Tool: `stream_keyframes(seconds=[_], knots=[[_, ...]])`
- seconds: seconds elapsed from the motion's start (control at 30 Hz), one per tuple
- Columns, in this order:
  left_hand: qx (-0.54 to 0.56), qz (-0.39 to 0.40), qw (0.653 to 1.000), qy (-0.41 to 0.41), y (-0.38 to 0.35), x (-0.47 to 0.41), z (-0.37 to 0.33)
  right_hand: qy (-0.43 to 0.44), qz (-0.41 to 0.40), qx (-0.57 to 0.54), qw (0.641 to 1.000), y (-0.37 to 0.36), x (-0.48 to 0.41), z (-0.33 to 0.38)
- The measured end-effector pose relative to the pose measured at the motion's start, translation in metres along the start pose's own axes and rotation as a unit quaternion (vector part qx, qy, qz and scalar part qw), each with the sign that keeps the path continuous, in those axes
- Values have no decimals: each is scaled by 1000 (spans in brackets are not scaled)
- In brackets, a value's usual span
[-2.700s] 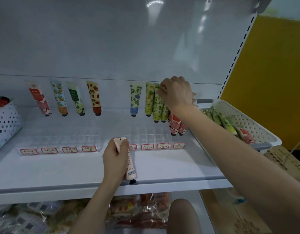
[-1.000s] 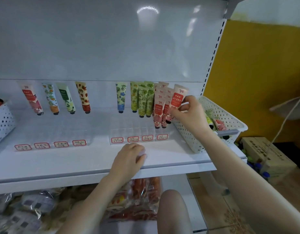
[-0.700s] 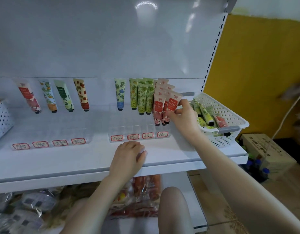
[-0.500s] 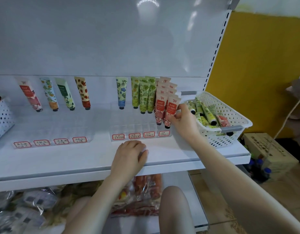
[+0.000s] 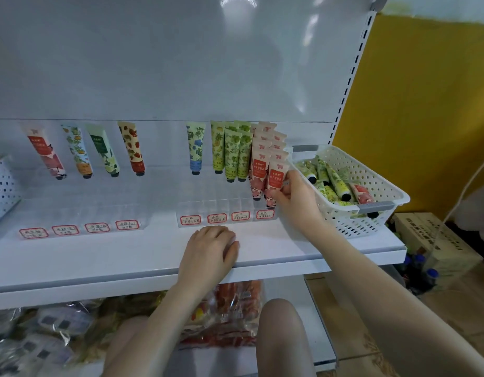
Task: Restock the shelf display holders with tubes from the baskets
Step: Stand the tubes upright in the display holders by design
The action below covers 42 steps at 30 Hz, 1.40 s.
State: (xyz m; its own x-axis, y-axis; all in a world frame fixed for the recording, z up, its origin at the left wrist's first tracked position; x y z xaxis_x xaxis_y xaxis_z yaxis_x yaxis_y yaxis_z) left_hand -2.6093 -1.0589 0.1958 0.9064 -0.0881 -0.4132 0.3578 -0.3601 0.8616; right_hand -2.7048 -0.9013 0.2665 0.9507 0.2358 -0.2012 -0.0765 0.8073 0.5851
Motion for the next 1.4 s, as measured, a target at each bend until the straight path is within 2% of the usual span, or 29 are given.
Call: stream_keyframes(seconds=[0.47,0.67,0.83,1.03,1.13,1.27,1.4], knots=[[-15,9,1000,5,4,1,-5,-7,-5,57,998,-3,-2,-2],[-11,23,1000,14,7,-1,-7,-23,1,36,999,-6,0,-5],[-16,39,999,20,8,0,-9,-49,2,-29,998,-1,10,-7],[-24,62,998,19,7,0,-9,-25,15,-23,999,12,34,4],[-15,78,997,23,9,0,-13,-15,19,-2,1000,23,42,13],[11,62,997,47,19,-3,-34,-4,26,51,998,48,52,27],[35,38,998,32,30,-11,-62,2,-17,110,994,85,57,34]])
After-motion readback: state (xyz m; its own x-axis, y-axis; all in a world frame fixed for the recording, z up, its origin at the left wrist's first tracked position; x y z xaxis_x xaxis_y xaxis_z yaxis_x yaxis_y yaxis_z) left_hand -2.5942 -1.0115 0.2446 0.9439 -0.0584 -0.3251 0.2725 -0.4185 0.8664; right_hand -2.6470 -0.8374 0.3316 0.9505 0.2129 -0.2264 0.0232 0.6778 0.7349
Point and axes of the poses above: each hand's wrist, its own x-axis away from the middle knuckle, its own y-axis out of the back of the hand, z = x × y, the point moved 3 cm from there along -x, towards the middle knuckle, and after that the axes turned 6 degrees about z, right-handed, at the moved point
